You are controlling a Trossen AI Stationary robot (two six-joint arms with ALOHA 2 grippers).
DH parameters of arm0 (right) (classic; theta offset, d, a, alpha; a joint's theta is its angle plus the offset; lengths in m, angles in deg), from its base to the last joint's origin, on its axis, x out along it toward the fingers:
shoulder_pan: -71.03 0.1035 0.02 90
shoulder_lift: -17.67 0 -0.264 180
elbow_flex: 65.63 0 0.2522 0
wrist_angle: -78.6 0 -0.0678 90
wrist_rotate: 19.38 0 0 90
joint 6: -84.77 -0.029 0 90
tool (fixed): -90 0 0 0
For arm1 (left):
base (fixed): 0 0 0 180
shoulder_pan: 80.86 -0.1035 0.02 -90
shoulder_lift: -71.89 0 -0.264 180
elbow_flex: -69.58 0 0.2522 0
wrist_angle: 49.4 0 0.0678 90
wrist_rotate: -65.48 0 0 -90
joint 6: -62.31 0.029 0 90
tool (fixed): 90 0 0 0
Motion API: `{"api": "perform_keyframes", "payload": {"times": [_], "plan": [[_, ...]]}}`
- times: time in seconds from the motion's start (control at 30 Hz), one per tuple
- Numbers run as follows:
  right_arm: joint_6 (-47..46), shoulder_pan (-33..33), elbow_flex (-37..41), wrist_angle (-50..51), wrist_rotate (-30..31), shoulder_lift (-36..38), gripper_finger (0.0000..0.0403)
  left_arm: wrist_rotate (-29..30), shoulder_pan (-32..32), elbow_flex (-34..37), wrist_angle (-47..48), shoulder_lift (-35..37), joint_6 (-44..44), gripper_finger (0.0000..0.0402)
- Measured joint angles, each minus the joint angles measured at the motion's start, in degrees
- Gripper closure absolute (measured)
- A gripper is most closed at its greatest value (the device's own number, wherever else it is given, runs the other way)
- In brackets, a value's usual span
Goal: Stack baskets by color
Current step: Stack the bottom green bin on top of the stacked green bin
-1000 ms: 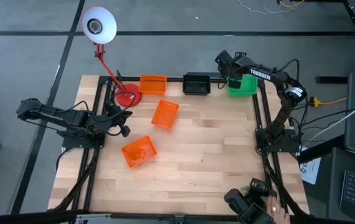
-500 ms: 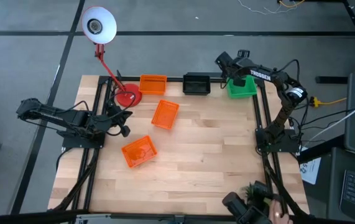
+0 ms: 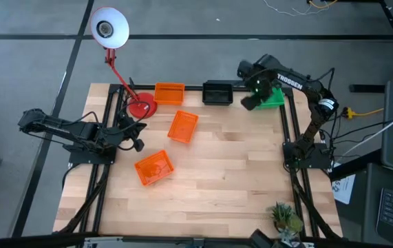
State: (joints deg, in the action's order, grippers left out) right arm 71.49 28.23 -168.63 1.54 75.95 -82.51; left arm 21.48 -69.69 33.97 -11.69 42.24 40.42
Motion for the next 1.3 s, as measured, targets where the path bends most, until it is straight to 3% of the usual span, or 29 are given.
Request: {"api": "perform_keyframes", "payload": {"times": [0.23, 0.4, 0.77, 1.07, 1.3], "plan": [[-3.69, 0.50, 18.95, -6.18, 0.43, -0.15, 0.0260, -0.01, 0.01, 0.00, 0.02, 0.02, 0.00, 0.0401], [-8.42, -0.17, 26.47, -14.64, 5.23, -0.15, 0.0260, 0.00, 0.00, 0.00, 0.00, 0.02, 0.02, 0.0401], [-22.54, -2.95, 28.31, -30.59, 9.41, -0.15, 0.0260, 0.00, -0.01, 0.00, 0.00, 0.00, -0.02, 0.0401], [-25.15, -3.17, 28.31, -38.93, 10.63, -0.15, 0.0260, -0.02, 0.01, 0.00, 0.00, 0.00, 0.00, 0.0401], [-25.09, -1.47, 28.31, -34.64, 2.19, -0.15, 0.0260, -0.02, 0.01, 0.00, 0.00, 0.00, 0.02, 0.0401]]}}
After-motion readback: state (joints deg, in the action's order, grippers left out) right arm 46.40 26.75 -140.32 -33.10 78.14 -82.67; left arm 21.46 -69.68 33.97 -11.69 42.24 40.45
